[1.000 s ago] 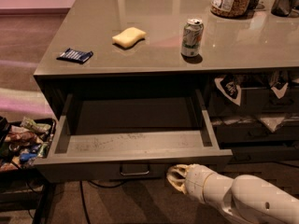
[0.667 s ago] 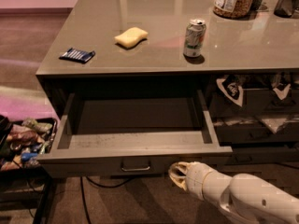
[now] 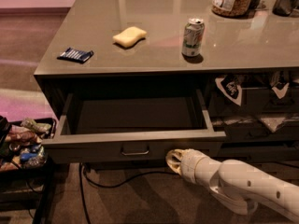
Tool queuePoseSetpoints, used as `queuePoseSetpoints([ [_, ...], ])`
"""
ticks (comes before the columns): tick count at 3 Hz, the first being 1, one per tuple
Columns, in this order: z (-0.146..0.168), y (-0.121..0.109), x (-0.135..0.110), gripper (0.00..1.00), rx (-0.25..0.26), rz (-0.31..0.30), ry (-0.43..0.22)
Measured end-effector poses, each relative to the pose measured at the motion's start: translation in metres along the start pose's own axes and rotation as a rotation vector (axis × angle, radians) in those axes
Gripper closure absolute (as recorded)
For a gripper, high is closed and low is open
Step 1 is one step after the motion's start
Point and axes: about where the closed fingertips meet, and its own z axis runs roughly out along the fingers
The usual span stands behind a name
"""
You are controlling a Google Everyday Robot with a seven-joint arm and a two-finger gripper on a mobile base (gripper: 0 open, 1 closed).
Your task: Close top drawer
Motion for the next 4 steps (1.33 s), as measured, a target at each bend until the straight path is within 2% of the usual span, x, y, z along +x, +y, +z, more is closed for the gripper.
queuePoseSetpoints([
  [1,0.017,-0.021,0.007,1.00,0.036,-0.024,0.008],
  [3,0.008,-0.060,0.018,1.00,0.113,-0.043,0.045],
  [4,0.007,-0.074,0.020,1.00,0.127,-0.052,0.052],
])
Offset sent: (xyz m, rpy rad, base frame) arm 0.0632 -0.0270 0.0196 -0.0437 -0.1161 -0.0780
